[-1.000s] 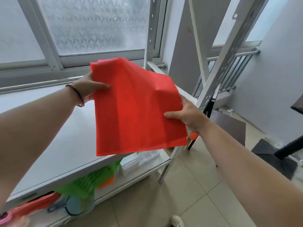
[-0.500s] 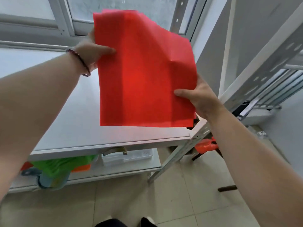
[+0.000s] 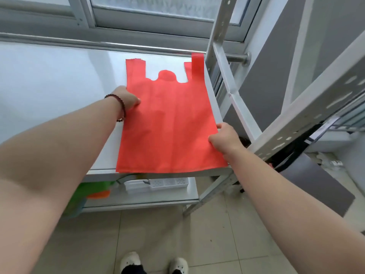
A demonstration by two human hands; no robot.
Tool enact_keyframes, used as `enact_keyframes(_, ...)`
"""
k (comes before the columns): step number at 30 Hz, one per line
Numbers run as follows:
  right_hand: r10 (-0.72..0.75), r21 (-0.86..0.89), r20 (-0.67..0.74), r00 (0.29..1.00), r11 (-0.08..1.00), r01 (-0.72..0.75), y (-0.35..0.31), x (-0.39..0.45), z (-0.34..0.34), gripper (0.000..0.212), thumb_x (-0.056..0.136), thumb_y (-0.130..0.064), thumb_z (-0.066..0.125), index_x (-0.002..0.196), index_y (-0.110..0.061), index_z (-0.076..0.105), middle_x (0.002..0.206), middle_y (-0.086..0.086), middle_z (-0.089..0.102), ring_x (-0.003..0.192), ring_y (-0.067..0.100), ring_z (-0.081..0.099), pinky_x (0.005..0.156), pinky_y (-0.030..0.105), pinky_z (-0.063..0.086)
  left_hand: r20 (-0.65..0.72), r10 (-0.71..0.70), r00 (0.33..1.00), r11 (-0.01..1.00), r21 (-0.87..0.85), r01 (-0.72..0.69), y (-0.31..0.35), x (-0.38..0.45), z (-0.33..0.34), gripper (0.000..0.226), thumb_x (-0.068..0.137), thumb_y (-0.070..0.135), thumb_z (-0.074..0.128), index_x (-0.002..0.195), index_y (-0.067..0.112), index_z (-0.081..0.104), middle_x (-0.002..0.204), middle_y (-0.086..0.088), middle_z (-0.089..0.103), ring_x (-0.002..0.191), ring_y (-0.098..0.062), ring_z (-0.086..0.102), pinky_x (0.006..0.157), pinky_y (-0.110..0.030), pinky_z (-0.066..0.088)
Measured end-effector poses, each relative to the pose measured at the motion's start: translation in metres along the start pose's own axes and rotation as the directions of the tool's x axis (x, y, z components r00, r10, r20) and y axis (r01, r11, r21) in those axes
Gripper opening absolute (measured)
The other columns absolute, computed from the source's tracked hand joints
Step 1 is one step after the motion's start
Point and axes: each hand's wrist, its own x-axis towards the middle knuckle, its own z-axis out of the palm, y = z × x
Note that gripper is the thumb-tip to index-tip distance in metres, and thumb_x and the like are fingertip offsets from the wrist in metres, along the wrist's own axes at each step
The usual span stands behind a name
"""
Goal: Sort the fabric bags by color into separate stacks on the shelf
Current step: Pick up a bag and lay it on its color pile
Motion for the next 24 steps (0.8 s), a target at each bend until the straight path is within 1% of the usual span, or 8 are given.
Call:
enact_keyframes(3,-0.003,-0.016,-0.054,0.999,1.000,0.002,-0.005,0.005,-0.002,0.037,0.080,-0.004,0.045,0.115,-0.005,0.057,0.114,0.014,0.061,0.107,0.032,0.057,0.089,0.038,0.050,0.043,-0.010,0.999,0.995,-0.102,0.014,0.000,0.016,-0.003,0.063,0.061,0.026,0.072,0.119,0.007,0.058,0.119,-0.014,0.063,0.104,-0.032,0.062,0.093,-0.049,0.049)
enact_keyframes(5,-0.006,-0.046,-0.061,0.998,0.999,0.003,-0.008,0.008,-0.004,0.033,0.082,-0.005,0.046,0.112,-0.004,0.058,0.112,0.014,0.062,0.105,0.032,0.058,0.082,0.033,0.047,0.075,-0.060,0.995,0.994,-0.091,0.067,-0.010,0.032,-0.001,0.077,0.048,0.032,0.074,0.120,0.007,0.057,0.119,-0.015,0.063,0.106,-0.036,0.062,0.092,-0.053,0.048)
enact_keyframes(7,-0.006,-0.083,-0.043,0.999,0.997,0.002,-0.007,0.007,-0.006,0.032,0.084,-0.009,0.048,0.114,-0.003,0.058,0.113,0.014,0.062,0.107,0.032,0.057,0.082,0.032,0.046,0.094,-0.114,0.989,0.993,-0.012,0.116,-0.004,0.000,0.005,0.067,0.063,0.026,0.075,0.122,0.002,0.054,0.118,-0.018,0.061,0.112,-0.039,0.059,0.093,-0.047,0.047)
enact_keyframes(9,-0.013,-0.148,-0.011,1.000,0.989,0.012,-0.003,0.002,-0.008,0.033,0.086,-0.012,0.048,0.115,-0.001,0.056,0.115,0.016,0.061,0.107,0.034,0.056,0.081,0.032,0.044,0.062,-0.109,0.992,0.988,0.113,0.101,0.000,-0.033,0.013,0.050,0.081,0.018,0.066,0.124,-0.004,0.053,0.124,-0.024,0.057,0.115,-0.038,0.056,0.095,-0.044,0.046)
enact_keyframes(13,-0.006,-0.237,0.063,0.998,0.971,0.021,0.009,-0.012,-0.011,0.033,0.086,-0.004,0.040,0.116,0.000,0.052,0.114,0.017,0.059,0.108,0.036,0.055,0.077,0.029,0.039,-0.017,-0.110,0.994,0.947,0.303,0.110,-0.025,-0.064,0.027,0.038,0.086,0.015,0.058,0.118,-0.005,0.055,0.116,-0.019,0.060,0.096,-0.032,0.056,0.078,-0.031,0.042)
enact_keyframes(16,-0.017,-0.208,0.058,0.998,0.978,0.029,0.012,-0.012,-0.006,0.037,0.085,-0.003,0.038,0.119,-0.004,0.052,0.115,0.017,0.060,0.105,0.034,0.055,0.077,0.029,0.041,0.048,-0.105,0.993,0.951,0.297,0.086,-0.031,-0.073,0.033,0.042,0.082,0.012,0.055,0.122,-0.001,0.051,0.118,-0.018,0.059,0.103,-0.033,0.058,0.091,-0.036,0.049)
enact_keyframes(18,-0.018,-0.185,0.033,0.999,0.982,0.024,0.011,-0.009,-0.003,0.039,0.084,-0.004,0.038,0.121,-0.006,0.052,0.115,0.016,0.061,0.104,0.033,0.056,0.074,0.028,0.039,0.047,-0.079,0.996,0.962,0.267,0.064,-0.030,-0.071,0.036,0.050,0.077,0.014,0.052,0.126,0.004,0.046,0.122,-0.016,0.057,0.108,-0.034,0.057,0.096,-0.041,0.047)
enact_keyframes(24,-0.044,-0.160,-0.067,0.997,0.987,0.033,0.015,-0.008,-0.003,0.031,0.091,-0.010,0.041,0.117,-0.001,0.055,0.116,0.019,0.061,0.109,0.036,0.055,0.076,0.028,0.035,-0.073,-0.114,0.991,0.985,0.123,0.122,-0.030,-0.081,0.039,0.045,0.083,0.011,0.052,0.126,0.006,0.044,0.121,-0.015,0.058,0.102,-0.030,0.057,0.090,-0.034,0.046)
